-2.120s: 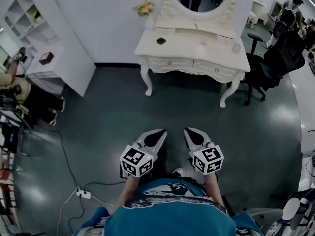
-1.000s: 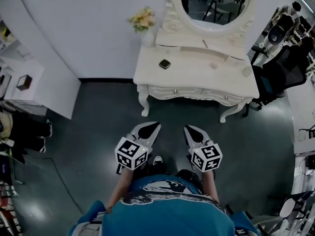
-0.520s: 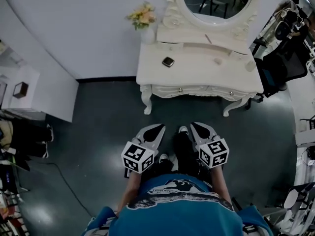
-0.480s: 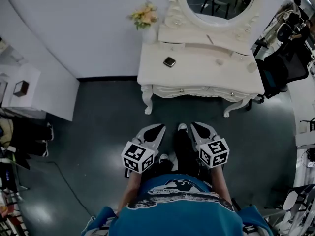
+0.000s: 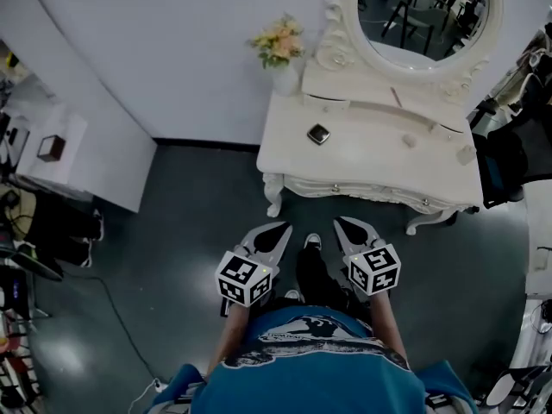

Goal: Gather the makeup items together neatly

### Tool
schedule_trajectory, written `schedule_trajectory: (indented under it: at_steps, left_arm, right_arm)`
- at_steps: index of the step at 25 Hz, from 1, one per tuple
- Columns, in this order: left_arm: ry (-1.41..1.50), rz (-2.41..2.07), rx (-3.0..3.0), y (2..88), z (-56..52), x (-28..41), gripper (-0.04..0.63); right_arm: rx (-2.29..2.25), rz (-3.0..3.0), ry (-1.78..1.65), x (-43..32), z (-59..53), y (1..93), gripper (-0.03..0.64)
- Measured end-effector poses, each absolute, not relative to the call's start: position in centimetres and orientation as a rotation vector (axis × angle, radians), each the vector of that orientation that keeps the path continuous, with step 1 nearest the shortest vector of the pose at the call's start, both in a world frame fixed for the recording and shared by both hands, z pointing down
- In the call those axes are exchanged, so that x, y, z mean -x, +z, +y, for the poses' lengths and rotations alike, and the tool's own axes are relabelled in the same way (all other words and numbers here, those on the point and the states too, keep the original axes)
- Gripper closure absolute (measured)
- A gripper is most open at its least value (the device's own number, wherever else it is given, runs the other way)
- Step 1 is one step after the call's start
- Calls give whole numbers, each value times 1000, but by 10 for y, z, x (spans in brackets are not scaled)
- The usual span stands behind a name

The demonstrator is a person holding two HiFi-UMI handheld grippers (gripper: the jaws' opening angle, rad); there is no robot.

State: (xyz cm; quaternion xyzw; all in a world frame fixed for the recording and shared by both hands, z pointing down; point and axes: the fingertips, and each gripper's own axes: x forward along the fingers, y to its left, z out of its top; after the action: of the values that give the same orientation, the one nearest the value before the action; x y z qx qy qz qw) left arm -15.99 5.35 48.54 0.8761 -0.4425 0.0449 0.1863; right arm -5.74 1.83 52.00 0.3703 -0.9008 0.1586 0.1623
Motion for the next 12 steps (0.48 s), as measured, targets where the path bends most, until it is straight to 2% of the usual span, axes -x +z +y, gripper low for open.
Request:
schedule_trajectory:
  at_steps: [6,12]
  left_arm:
    - [131,-1286,-2475,471,-30,156,583]
    - [134,-1310,-2493,455,-105,148,583]
  right_arm:
    - [-1023,-2575,422,50,-71,517,614]
    - [-1128,-2527,412,10,-167,515,614]
